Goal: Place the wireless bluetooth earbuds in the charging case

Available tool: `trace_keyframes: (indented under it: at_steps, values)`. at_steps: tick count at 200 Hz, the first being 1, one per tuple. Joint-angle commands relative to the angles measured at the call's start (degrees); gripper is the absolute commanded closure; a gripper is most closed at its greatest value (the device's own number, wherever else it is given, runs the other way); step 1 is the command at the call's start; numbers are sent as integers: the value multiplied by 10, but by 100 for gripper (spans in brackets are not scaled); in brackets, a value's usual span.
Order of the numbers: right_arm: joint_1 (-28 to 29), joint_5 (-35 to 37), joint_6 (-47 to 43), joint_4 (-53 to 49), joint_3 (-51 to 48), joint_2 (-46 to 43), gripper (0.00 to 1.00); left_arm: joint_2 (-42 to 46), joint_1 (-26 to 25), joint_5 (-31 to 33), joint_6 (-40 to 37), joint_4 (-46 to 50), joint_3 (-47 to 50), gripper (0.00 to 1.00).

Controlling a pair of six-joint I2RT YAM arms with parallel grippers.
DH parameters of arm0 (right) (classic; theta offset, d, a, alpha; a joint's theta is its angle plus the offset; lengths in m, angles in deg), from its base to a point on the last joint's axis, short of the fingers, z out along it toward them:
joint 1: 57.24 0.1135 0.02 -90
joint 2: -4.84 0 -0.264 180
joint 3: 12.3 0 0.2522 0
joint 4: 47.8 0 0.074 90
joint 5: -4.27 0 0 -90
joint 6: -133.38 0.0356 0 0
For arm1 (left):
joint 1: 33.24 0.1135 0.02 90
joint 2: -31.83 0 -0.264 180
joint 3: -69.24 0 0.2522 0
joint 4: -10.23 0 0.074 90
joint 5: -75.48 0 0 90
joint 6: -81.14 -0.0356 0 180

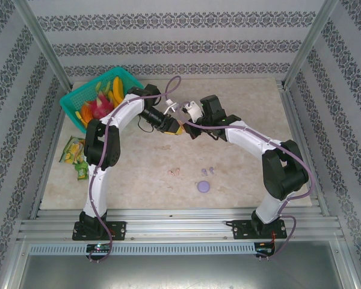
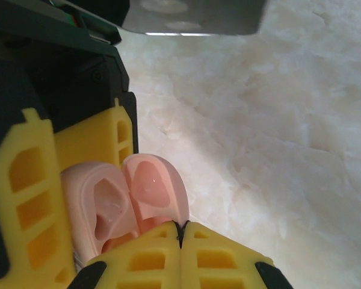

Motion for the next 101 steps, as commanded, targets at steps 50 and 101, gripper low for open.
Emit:
trace_keyframes:
  at_steps: [50, 101]
  values:
    - [-11, -21, 10, 21, -12, -1, 100, -7, -3, -7, 10, -15, -16, 61]
    - [-11, -26, 10, 20, -11, 0, 100, -8, -3, -7, 19, -24, -20, 58]
